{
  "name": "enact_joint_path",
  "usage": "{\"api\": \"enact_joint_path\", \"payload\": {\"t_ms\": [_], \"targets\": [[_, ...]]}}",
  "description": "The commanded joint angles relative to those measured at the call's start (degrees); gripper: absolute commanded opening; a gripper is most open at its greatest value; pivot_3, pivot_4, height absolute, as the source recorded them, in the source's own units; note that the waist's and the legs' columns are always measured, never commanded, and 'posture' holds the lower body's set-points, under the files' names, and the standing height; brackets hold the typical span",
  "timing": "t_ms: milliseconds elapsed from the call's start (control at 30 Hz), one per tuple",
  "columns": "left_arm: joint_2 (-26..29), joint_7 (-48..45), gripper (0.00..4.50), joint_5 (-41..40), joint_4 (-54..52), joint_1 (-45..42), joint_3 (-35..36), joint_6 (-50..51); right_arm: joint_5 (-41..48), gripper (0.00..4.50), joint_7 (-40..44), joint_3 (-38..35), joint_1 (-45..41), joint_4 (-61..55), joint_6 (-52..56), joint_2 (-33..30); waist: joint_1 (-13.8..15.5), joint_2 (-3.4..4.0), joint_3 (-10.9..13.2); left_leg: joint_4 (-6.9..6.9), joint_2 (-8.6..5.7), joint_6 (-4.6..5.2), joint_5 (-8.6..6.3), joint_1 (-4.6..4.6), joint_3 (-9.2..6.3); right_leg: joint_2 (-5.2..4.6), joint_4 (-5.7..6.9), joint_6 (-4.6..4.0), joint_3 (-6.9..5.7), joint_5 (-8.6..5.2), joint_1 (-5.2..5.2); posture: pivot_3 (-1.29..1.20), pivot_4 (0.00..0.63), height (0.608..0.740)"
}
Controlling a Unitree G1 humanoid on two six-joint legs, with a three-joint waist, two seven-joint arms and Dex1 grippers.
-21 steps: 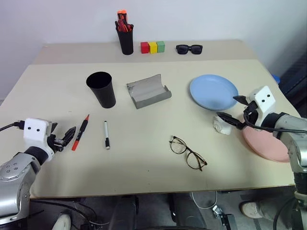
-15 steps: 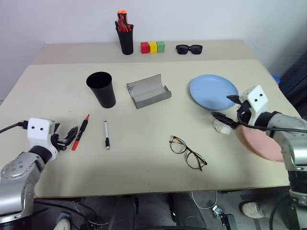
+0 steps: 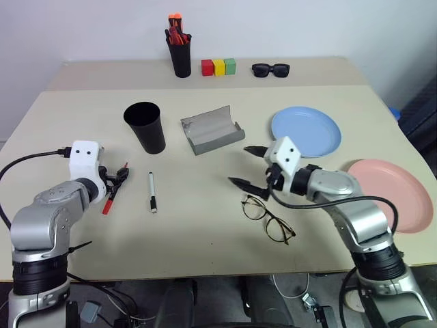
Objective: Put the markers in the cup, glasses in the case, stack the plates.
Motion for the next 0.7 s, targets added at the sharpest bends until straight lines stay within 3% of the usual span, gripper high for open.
{"api": "enact_joint_path", "payload": {"t_ms": [33, 100, 267, 400, 500, 600, 700], "targets": [[1.94, 0.09, 3.07, -0.09, 3.05, -3.40, -0.45, 8.92, -0.06, 4.50, -1.09, 1.51, -0.19, -4.73, 0.49, 1.20, -0.02, -0.01, 0.00, 0.00, 0.00, 0.00, 0.00, 0.00, -0.02, 0.01, 0.01, 0.00, -0.02, 0.00, 0.00, 0.00, 0.150, 0.740], [2.73, 0.14, 2.46, 0.42, 4.46, -4.32, -0.92, 11.38, -0.10, 4.50, -1.28, 2.07, 0.04, -5.38, 0.53, 1.45, -0.05, 0.00, 0.00, 0.02, 0.00, 0.00, 0.00, 0.04, -0.06, 0.02, 0.04, -0.01, -0.05, 0.00, 0.01, 0.00, 0.150, 0.740], [3.07, 0.56, 0.01, 1.42, 6.01, -5.47, -0.97, 11.51, -0.09, 4.50, -1.79, 2.51, -0.34, -4.90, 0.30, 2.01, -0.16, 0.02, -0.01, -0.01, 0.01, 0.00, 0.00, 0.12, -0.04, 0.01, 0.06, -0.03, -0.04, 0.00, 0.03, 0.00, 0.150, 0.740], [2.85, 2.51, 0.01, 4.49, 6.28, -5.50, 0.07, 1.21, -0.46, 4.50, -1.78, 3.16, -0.66, -4.37, -0.22, 2.60, -0.11, 0.01, -0.01, -0.01, 0.01, -0.01, 0.01, 0.12, -0.04, 0.00, 0.07, -0.03, -0.04, 0.01, 0.03, 0.00, 0.150, 0.740], [0.77, 5.82, 0.01, 6.77, 6.87, -8.02, 5.88, -17.28, -0.34, 4.50, -1.31, 3.27, -1.53, -3.64, -0.83, 3.18, 0.15, -0.05, 0.01, 0.00, 0.01, -0.03, 0.02, 0.08, -0.05, 0.00, 0.05, -0.05, -0.04, 0.02, 0.01, 0.00, 0.150, 0.740], [-0.67, 10.24, 0.01, 7.06, 7.91, -12.63, 11.36, -26.97, -0.35, 4.50, -1.22, 3.29, -2.77, -2.54, -1.66, 4.31, 0.34, -0.18, -0.02, 0.02, 0.01, -0.06, 0.04, -0.01, -0.05, -0.02, 0.01, -0.06, -0.04, 0.03, -0.03, 0.00, 0.150, 0.740], [-0.43, 10.03, 0.01, 8.52, 9.25, -18.50, 9.63, -37.51, -1.35, 4.50, -4.72, 1.91, -6.37, 1.52, -4.96, 8.71, 0.33, -0.19, -0.02, 0.01, 0.00, -0.07, 0.04, -0.01, -0.03, -0.04, -0.02, -0.03, -0.04, 0.04, -0.01, 0.00, 0.150, 0.740]]}}
